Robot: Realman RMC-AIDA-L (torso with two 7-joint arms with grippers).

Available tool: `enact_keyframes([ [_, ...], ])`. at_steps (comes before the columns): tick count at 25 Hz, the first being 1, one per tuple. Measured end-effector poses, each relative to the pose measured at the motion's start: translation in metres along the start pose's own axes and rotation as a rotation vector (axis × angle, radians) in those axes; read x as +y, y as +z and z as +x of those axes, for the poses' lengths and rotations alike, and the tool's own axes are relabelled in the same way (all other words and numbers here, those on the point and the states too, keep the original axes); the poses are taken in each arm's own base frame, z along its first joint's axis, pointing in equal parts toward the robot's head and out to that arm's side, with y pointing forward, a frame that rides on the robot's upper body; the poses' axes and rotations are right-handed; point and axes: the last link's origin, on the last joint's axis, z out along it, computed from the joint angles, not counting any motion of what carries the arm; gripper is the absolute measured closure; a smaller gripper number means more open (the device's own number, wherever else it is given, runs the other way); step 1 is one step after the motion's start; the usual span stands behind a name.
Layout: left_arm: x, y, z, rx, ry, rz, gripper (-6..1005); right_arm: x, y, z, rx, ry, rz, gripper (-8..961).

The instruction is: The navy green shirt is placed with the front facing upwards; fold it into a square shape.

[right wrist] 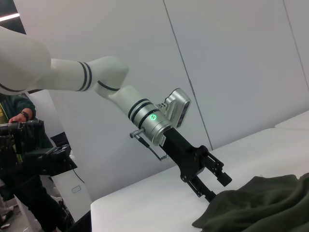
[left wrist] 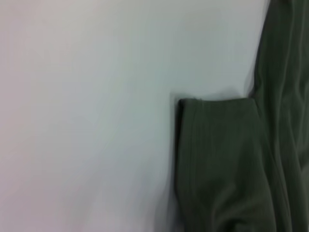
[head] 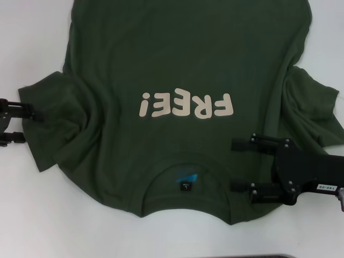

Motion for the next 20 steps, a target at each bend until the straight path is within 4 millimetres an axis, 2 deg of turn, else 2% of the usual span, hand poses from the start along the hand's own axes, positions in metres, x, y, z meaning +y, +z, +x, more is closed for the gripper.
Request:
enact_keyframes([
  [20,0.015,0.015,0.0,-0.023,0.023,-0.019,242,0.0,0.0,0.0,-0.002,0.001,-0.003,68],
])
